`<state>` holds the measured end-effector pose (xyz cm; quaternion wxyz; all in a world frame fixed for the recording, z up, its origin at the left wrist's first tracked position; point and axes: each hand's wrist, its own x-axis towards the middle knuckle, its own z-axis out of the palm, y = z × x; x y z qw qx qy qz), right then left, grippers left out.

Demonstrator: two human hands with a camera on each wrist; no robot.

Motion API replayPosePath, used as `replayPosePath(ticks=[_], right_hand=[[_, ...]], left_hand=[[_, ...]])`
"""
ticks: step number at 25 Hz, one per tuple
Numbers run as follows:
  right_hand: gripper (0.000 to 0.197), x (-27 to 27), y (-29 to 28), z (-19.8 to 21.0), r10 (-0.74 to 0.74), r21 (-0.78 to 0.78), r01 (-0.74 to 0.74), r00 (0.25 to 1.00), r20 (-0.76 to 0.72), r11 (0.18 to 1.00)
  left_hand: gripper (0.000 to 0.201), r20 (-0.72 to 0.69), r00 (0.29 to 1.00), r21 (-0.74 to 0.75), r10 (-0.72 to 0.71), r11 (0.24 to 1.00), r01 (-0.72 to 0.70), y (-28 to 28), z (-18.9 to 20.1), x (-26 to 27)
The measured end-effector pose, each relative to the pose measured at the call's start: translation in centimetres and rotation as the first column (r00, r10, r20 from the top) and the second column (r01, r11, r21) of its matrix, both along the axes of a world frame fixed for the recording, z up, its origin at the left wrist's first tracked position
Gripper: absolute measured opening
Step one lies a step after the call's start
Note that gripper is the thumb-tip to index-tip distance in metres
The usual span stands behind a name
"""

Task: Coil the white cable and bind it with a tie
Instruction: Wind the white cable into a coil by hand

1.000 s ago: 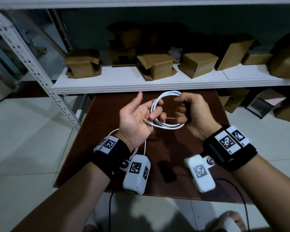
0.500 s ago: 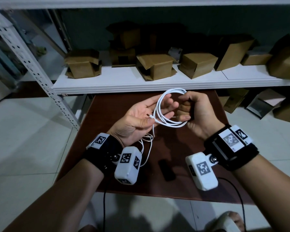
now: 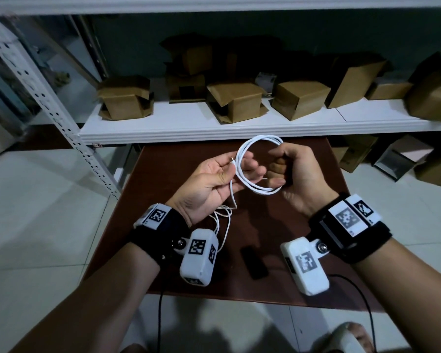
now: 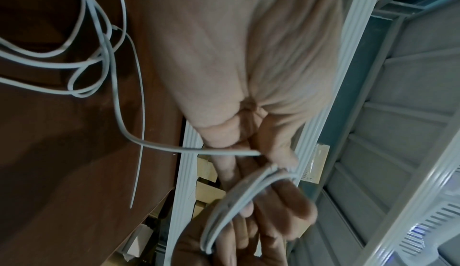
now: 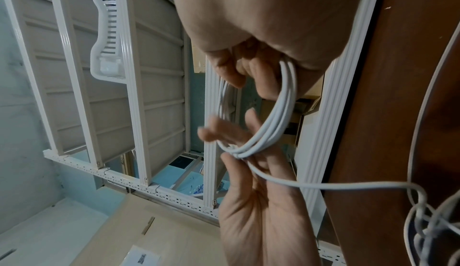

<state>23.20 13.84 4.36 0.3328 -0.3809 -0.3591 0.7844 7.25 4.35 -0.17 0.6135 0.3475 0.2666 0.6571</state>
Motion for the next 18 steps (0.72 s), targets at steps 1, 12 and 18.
replayPosePath(ticks=[1,12,18], right_hand=[[0.04,-0.1,-0.2,0.0,0.006,0.001,-0.006,1.0,-0.002,1.0],[0.029,0.3,-1.0,-0.6,0.338,0.304,-0.517,0.808,0.483,0.8],[0.052,-0.1,-1.7,-0.9,0.495,0.102,-0.671,0.632,0.596,0.735]], left_hand=[[0.025,0.016,1.0,-0.03,0.025,0.999,-0.024,0.1,-0.1,0.0],[0.026,-0.589,0.798,-0.115,0.124,0.965,-0.235,0.7,-0.4,-0.5],[0.029,-0.687,0.723,-0.128,-0.076,0.992,-0.017,-0.1,-0.7,-0.3]])
